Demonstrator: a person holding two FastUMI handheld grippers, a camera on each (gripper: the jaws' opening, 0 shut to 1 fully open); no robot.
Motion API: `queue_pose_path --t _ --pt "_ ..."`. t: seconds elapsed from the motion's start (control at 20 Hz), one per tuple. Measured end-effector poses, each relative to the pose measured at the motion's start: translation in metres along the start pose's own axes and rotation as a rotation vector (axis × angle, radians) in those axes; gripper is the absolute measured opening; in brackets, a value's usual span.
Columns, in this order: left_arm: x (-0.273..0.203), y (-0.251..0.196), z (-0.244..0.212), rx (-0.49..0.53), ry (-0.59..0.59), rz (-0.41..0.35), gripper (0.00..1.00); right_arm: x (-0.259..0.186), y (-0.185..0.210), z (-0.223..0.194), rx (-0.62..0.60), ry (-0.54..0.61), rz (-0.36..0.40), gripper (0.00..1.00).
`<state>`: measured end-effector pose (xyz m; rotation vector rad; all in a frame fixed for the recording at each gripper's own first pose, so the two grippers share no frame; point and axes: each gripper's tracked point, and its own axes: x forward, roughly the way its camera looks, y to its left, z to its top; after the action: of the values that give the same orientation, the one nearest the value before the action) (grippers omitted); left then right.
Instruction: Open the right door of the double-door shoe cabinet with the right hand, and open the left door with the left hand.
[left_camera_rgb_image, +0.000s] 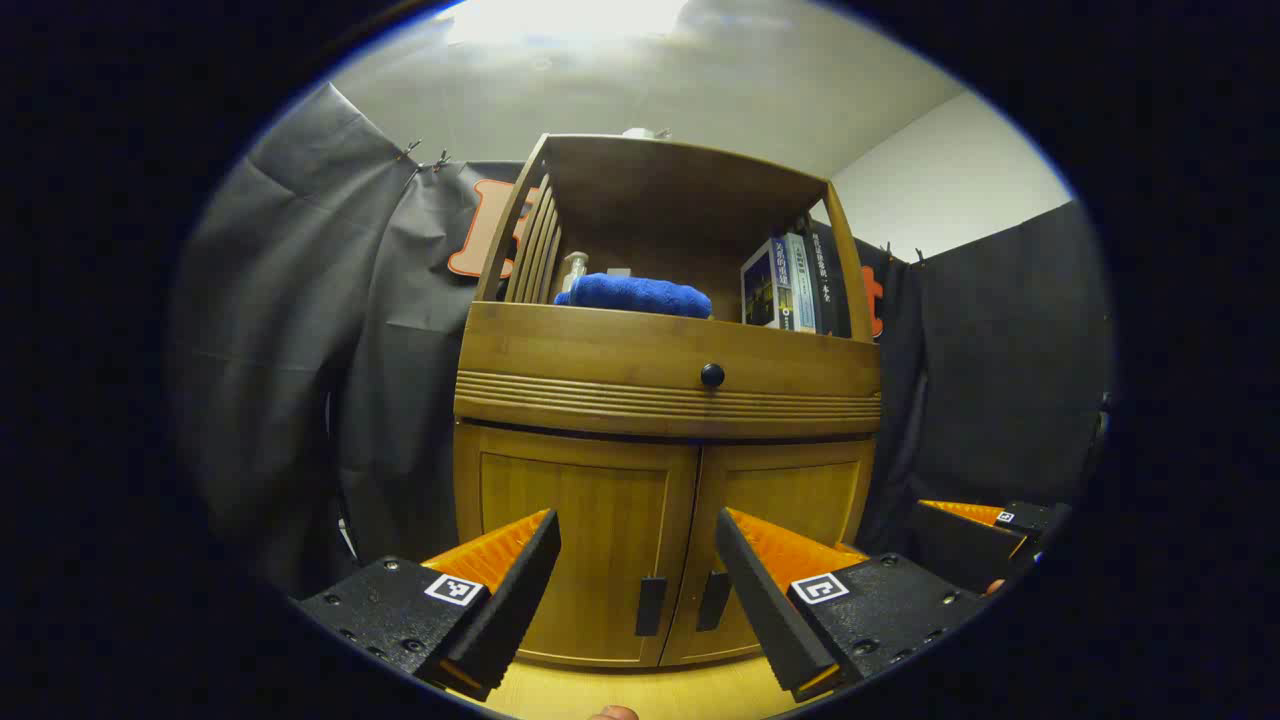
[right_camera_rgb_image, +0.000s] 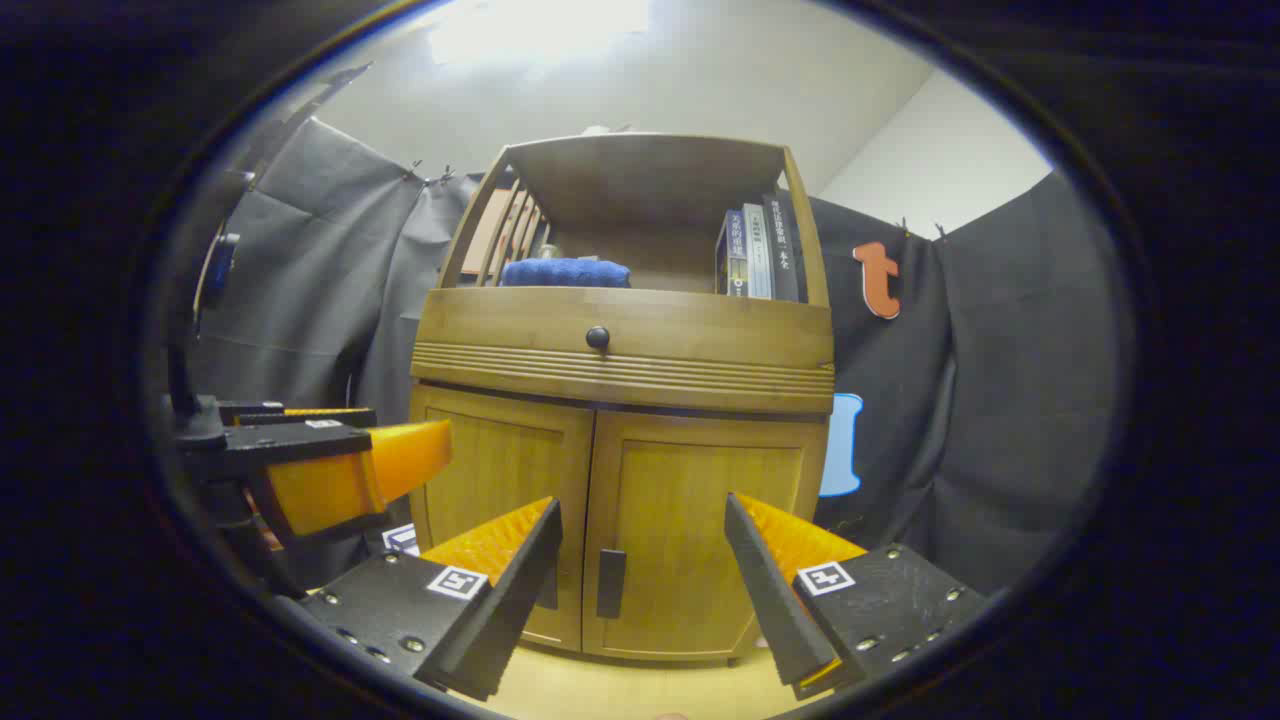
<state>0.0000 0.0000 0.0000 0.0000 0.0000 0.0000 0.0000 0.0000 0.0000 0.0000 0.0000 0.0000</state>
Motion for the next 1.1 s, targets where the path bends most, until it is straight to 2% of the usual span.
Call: queue_pose_path --t 0.05,0.1,0.2,0.25,0.3,0.55,0.6,0.8,1.0,1.1 --pt "-0.001 0.002 -0.002 0.003 0.010 0.014 0.93 0.001 -0.003 -0.001 0.001 0.005 -0.002 0.96" --pt "-0.002 0.005 -0.004 0.002 0.015 0.031 0.96 0.003 -0.004 -0.001 0.002 0.002 -0.006 0.97" --pt "-0.003 0.006 -0.006 -0.007 0.022 0.047 0.96 0.002 -0.006 0.000 0.014 0.000 -0.003 0.97" --pt "-0.004 0.005 -0.007 -0.014 0.024 0.050 0.94 0.000 -0.006 0.001 0.016 0.001 0.002 0.97" --pt "-0.004 0.003 -0.007 -0.019 0.025 0.050 0.96 0.000 -0.008 0.000 0.015 0.005 0.005 0.96" --pt "-0.007 -0.001 -0.007 0.012 0.031 0.045 0.96 0.000 -0.005 0.000 0.021 0.008 0.014 0.97" --pt "-0.006 -0.002 -0.007 0.017 0.029 0.043 0.94 -0.001 -0.006 -0.001 0.023 0.007 0.010 0.96" --pt "-0.007 -0.004 -0.008 0.012 0.033 0.040 0.96 -0.002 -0.007 -0.002 0.035 0.006 0.004 0.96" --pt "-0.008 0.000 -0.011 0.014 0.043 0.050 0.94 0.001 -0.011 -0.008 0.036 0.020 -0.011 0.97" --pt "-0.009 0.006 -0.012 0.014 0.049 0.068 0.96 0.003 -0.013 -0.009 0.044 0.025 -0.014 0.98"
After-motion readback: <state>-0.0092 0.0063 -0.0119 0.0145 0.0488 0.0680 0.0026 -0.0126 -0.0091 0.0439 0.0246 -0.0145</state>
